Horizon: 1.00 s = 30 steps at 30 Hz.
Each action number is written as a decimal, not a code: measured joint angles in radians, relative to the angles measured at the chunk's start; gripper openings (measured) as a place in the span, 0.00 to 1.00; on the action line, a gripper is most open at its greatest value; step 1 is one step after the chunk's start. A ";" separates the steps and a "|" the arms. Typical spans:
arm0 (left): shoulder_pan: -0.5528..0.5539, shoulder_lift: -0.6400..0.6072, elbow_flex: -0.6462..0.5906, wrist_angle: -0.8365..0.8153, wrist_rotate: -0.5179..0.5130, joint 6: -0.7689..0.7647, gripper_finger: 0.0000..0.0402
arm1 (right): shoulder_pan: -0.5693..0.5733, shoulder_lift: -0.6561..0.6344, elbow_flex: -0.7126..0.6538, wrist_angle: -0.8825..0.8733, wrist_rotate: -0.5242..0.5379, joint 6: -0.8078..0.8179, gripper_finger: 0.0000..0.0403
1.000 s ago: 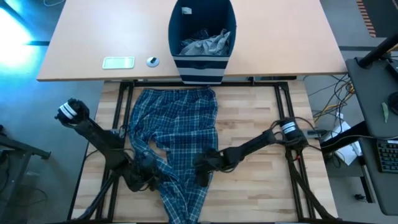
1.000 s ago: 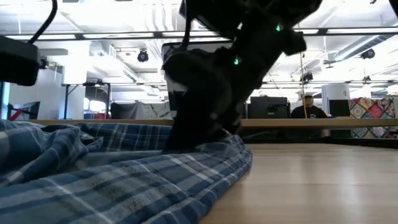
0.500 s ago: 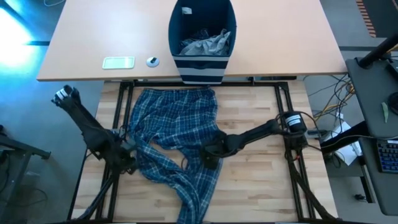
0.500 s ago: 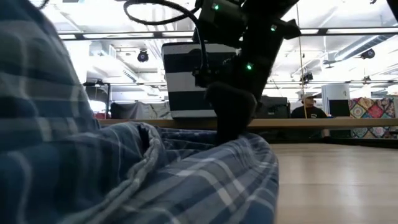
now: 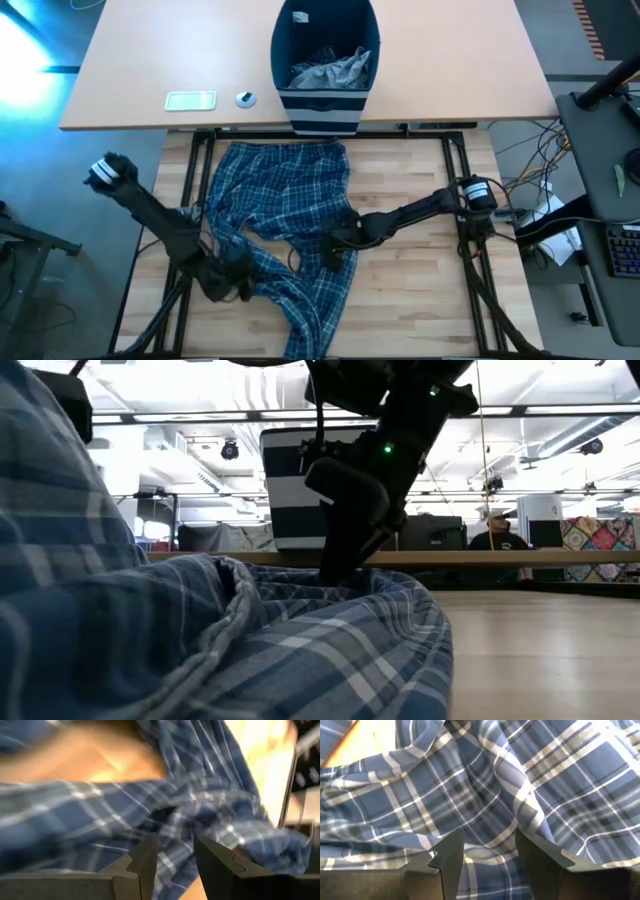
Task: Fold Laundry from Bin
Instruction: Fold the blue patterned pants
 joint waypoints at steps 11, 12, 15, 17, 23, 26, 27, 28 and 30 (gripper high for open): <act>-0.054 0.195 0.050 -0.093 0.209 0.031 0.28 | 0.004 0.000 -0.017 -0.010 -0.007 0.000 0.43; -0.068 0.185 0.054 -0.142 0.238 0.015 0.28 | 0.005 0.000 -0.021 -0.021 -0.007 0.000 0.43; -0.142 0.123 0.053 -0.361 0.328 -0.052 0.28 | 0.006 0.000 -0.031 -0.064 -0.007 0.000 0.43; -0.192 0.051 0.048 -0.527 0.396 -0.115 0.28 | 0.006 0.000 -0.040 -0.093 -0.008 0.000 0.43; -0.288 -0.225 0.169 -1.013 0.392 -0.293 0.28 | 0.006 -0.002 -0.068 -0.126 -0.004 0.009 0.42; -0.288 -0.308 0.278 -1.081 0.231 -0.313 0.28 | 0.006 -0.004 -0.067 -0.130 -0.004 0.014 0.43; -0.286 -0.322 0.308 -1.084 0.146 -0.299 0.28 | 0.008 -0.004 -0.062 -0.135 -0.004 0.014 0.42; -0.278 -0.327 0.335 -1.075 0.059 -0.278 0.28 | 0.008 -0.006 -0.057 -0.138 -0.005 0.014 0.42; -0.241 -0.314 0.371 -1.022 -0.084 -0.222 0.27 | 0.008 -0.008 -0.042 -0.143 -0.007 0.014 0.42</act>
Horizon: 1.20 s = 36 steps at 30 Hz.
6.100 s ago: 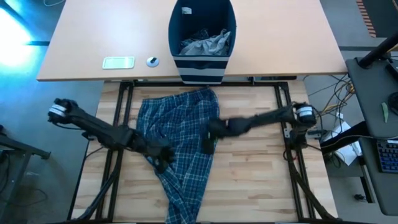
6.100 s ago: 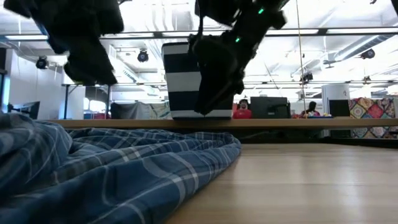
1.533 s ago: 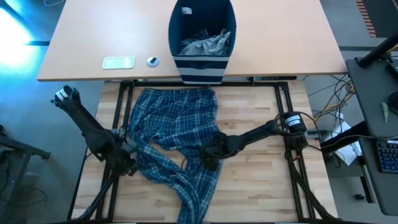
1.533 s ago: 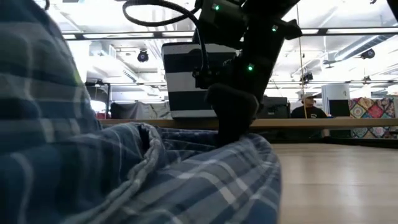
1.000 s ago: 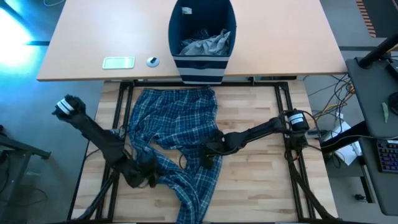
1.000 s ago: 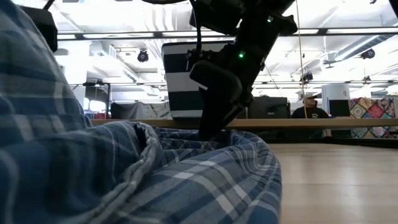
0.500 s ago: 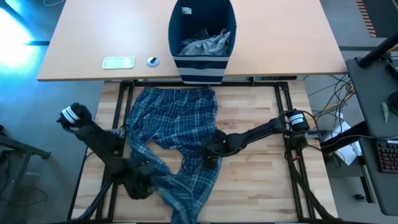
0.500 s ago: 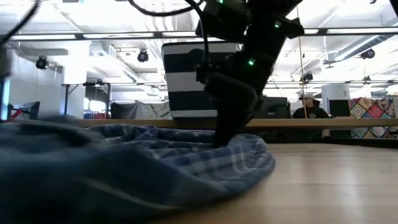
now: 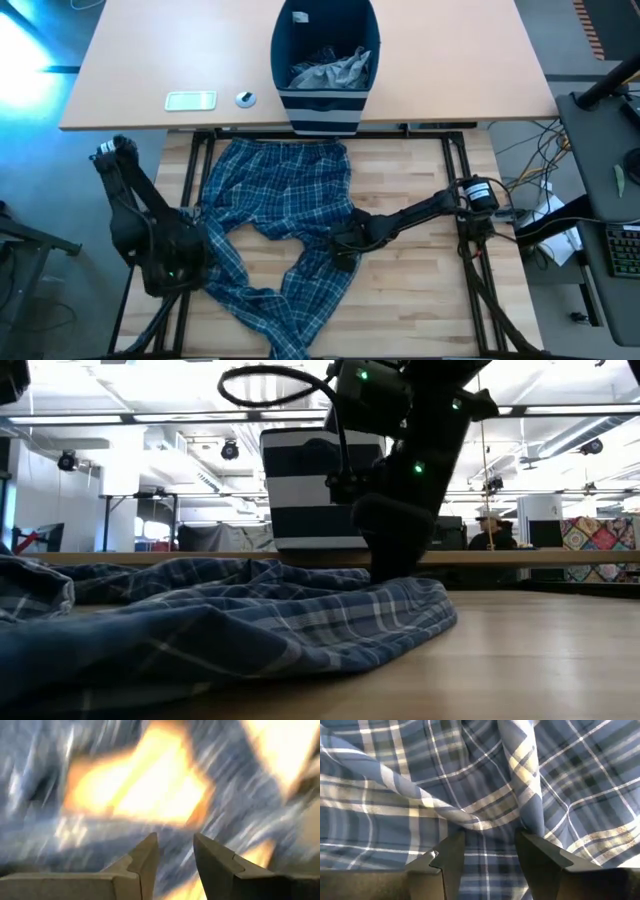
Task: Fold Laundry from Bin
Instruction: Fold the blue patterned pants
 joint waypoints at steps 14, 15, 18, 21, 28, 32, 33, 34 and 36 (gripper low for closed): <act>0.164 0.353 -0.318 1.011 -0.003 0.209 0.19 | 0.122 -0.010 0.065 0.233 0.009 -0.014 0.43; 0.164 0.384 -0.332 1.037 0.017 0.201 0.19 | 0.140 -0.004 0.055 0.288 0.009 -0.012 0.43; 0.162 0.460 -0.356 1.032 0.144 0.167 0.19 | 0.185 0.038 0.049 0.374 0.007 0.017 0.43; 0.140 0.488 -0.374 0.999 0.299 0.160 0.19 | 0.203 0.098 0.045 0.353 0.005 0.064 0.43; -0.008 0.312 -0.336 0.500 0.588 0.135 0.19 | 0.224 0.109 0.050 0.152 0.019 0.126 0.43; -0.073 0.173 -0.227 0.183 0.677 0.127 0.19 | 0.222 0.085 0.047 0.078 0.018 0.113 0.43; -0.078 0.146 -0.197 0.121 0.673 0.133 0.19 | 0.221 0.078 0.047 0.074 0.020 0.107 0.42; -0.079 0.120 -0.157 0.099 0.647 0.139 0.19 | 0.219 0.072 0.045 0.070 0.028 0.104 0.42; -0.072 0.079 -0.085 0.106 0.495 0.144 0.19 | 0.212 0.061 0.045 0.063 0.042 0.102 0.42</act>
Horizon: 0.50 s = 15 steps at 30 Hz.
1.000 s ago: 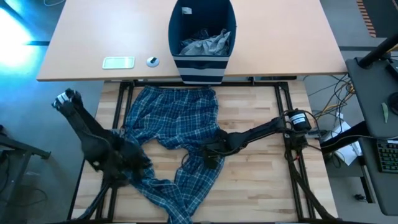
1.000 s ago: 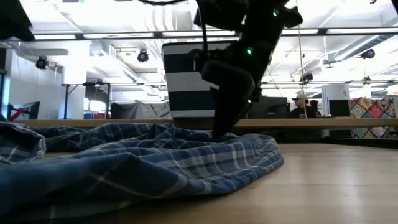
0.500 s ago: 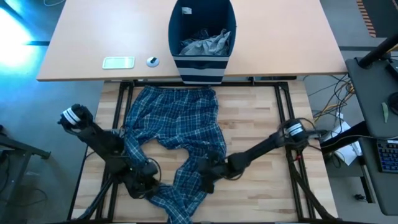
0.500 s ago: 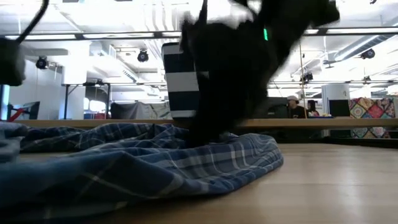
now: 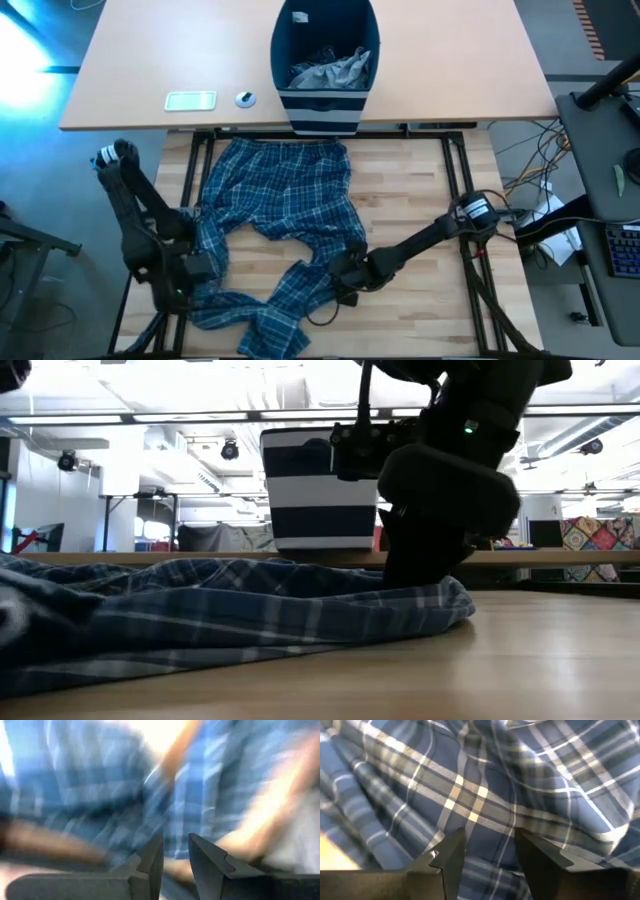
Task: Fold Laundry from Bin
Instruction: Fold the blue patterned pants
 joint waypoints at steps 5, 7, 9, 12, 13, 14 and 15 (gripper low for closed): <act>0.089 0.004 0.062 0.177 -0.397 0.134 0.19 | -0.021 -0.003 0.002 0.004 0.023 0.003 0.42; 0.147 0.045 0.036 0.308 -0.402 0.227 0.19 | -0.024 -0.003 0.002 0.008 0.025 0.003 0.42; 0.174 0.089 -0.017 0.505 -0.399 0.298 0.19 | -0.025 -0.003 0.002 0.008 0.018 0.003 0.42; 0.179 0.157 -0.120 0.828 -0.340 0.334 0.19 | -0.026 -0.003 0.002 0.010 0.019 -0.012 0.42; 0.178 0.181 -0.160 0.894 -0.307 0.310 0.19 | -0.026 -0.003 0.002 0.009 0.019 -0.015 0.42; 0.169 0.206 -0.197 0.929 -0.286 0.274 0.19 | -0.026 -0.003 0.002 0.009 0.019 -0.017 0.42; 0.158 0.234 -0.229 0.961 -0.273 0.229 0.19 | -0.026 -0.003 0.002 0.010 0.019 -0.017 0.42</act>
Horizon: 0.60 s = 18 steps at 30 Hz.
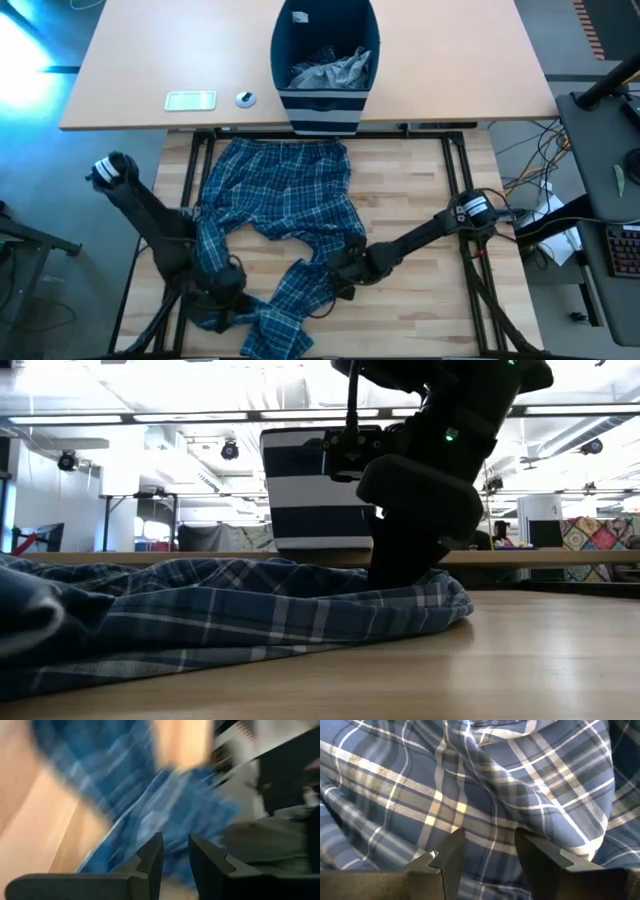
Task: Fold Laundry from Bin
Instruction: Fold the blue patterned pants
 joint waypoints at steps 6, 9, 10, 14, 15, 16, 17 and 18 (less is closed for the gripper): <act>-0.054 0.104 -0.082 -0.021 0.135 -0.142 0.19 | 0.000 0.000 -0.003 0.001 0.000 0.005 0.42; -0.083 0.109 -0.045 -0.200 0.282 -0.152 0.19 | 0.000 0.000 -0.003 -0.001 0.000 0.004 0.42; -0.097 0.103 -0.023 -0.294 0.324 -0.149 0.19 | 0.000 0.000 -0.003 -0.007 0.000 0.005 0.42; -0.144 0.049 0.111 -0.791 0.424 -0.120 0.19 | 0.001 0.000 -0.003 -0.029 0.001 0.017 0.42; -0.146 0.034 0.155 -0.912 0.454 -0.105 0.19 | 0.001 0.000 -0.004 -0.034 0.001 0.019 0.42; -0.145 0.025 0.198 -1.036 0.483 -0.081 0.19 | 0.001 0.000 -0.007 -0.040 0.002 0.020 0.42; -0.145 0.018 0.242 -1.151 0.497 -0.059 0.19 | 0.003 -0.001 -0.008 -0.051 0.003 0.020 0.42; -0.145 0.009 0.290 -1.235 0.494 -0.041 0.19 | 0.003 -0.001 -0.009 -0.060 0.004 0.020 0.42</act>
